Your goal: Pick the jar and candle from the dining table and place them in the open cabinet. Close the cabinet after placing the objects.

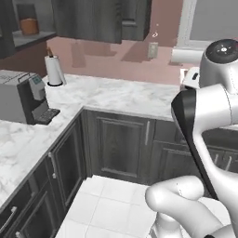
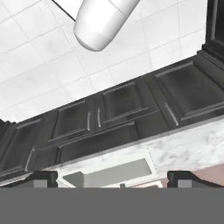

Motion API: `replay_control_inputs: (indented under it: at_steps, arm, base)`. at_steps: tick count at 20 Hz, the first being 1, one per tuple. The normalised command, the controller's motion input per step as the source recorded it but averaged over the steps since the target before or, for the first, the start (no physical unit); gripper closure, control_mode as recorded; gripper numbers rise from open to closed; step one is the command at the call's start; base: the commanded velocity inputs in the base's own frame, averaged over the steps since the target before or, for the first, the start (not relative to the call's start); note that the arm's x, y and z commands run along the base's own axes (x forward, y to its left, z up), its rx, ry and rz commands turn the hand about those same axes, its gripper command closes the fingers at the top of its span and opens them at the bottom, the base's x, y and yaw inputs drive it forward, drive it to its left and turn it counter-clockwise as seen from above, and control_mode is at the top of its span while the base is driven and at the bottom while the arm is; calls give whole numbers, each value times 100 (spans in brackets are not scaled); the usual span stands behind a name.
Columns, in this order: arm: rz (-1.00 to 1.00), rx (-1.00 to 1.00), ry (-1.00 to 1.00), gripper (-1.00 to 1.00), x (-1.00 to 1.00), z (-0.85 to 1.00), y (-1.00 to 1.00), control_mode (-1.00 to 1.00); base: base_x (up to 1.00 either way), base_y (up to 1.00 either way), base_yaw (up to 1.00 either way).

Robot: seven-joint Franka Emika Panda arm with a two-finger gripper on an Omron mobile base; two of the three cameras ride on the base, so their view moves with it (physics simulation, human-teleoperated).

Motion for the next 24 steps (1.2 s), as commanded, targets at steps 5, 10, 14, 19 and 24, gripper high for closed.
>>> replay_control_inputs:
  at_steps: [5, 10, 14, 19, 24]
  arm:
    - [0, 0, 0, -100, 0, 0, 0, 100]
    - [0, 0, 0, -100, 0, 0, 0, 100]
    - [0, 0, 0, -100, 0, 0, 0, 100]
    - [0, 0, 0, -100, 0, 0, 0, 100]
    - [0, 0, 0, -100, 0, 0, 0, 100]
  base:
    - [-71, -21, -43]
    - [-64, -12, -45]
    - [-61, 0, -45]
    - [-58, 0, -45]
    - [-47, 0, -46]
